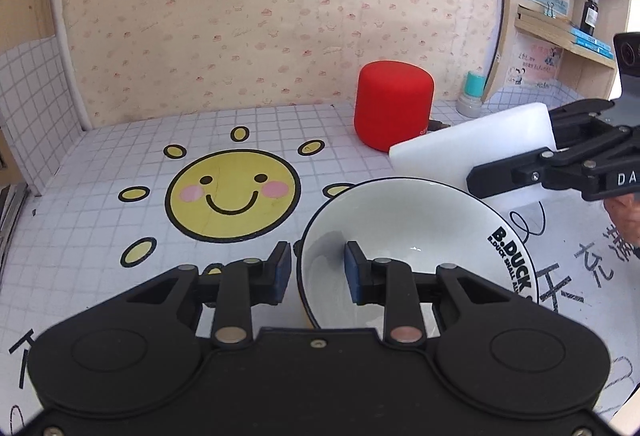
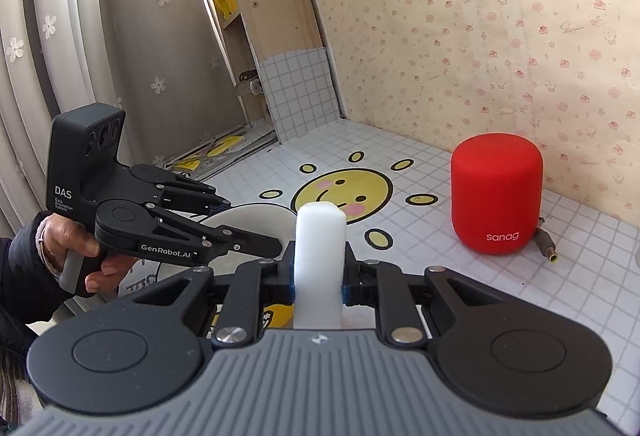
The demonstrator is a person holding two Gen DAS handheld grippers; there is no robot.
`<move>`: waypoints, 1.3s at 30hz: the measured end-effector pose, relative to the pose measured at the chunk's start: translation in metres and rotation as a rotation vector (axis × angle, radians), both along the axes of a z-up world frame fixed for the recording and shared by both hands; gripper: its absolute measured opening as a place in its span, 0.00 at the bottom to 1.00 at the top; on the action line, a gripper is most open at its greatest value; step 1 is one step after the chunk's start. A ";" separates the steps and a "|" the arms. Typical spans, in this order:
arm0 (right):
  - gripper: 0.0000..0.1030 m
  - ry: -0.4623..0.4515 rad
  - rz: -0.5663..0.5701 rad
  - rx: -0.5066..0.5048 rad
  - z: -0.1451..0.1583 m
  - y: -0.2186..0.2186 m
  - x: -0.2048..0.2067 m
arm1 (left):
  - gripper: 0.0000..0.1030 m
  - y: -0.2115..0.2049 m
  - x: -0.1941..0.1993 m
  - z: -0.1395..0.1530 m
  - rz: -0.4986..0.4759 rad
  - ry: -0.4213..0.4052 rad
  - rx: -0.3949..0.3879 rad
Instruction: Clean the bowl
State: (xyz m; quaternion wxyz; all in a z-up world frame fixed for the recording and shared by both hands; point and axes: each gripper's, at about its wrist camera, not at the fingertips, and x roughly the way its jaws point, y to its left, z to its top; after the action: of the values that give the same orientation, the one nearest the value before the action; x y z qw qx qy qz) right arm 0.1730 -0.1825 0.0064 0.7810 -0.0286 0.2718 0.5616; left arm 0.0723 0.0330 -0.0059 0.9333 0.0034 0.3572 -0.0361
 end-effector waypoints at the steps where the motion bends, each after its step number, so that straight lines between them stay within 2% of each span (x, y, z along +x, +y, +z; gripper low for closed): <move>1: 0.20 -0.001 0.004 -0.003 0.000 0.002 0.001 | 0.28 0.001 0.001 -0.001 -0.010 0.009 -0.018; 5: 0.20 -0.004 0.020 -0.014 0.003 0.010 0.006 | 0.25 0.009 0.005 -0.003 -0.025 0.029 -0.084; 14: 0.20 -0.021 0.058 -0.055 0.008 0.028 0.014 | 0.26 0.008 0.004 -0.004 -0.026 0.031 -0.081; 39: 0.20 -0.050 -0.041 -0.008 0.004 -0.019 -0.027 | 0.26 0.008 0.003 -0.004 -0.013 0.016 -0.081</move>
State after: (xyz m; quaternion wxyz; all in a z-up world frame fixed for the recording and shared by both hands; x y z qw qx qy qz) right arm 0.1457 -0.2020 0.0107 0.7986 -0.0403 0.2551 0.5436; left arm 0.0754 0.0410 -0.0102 0.9296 -0.0324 0.3628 -0.0566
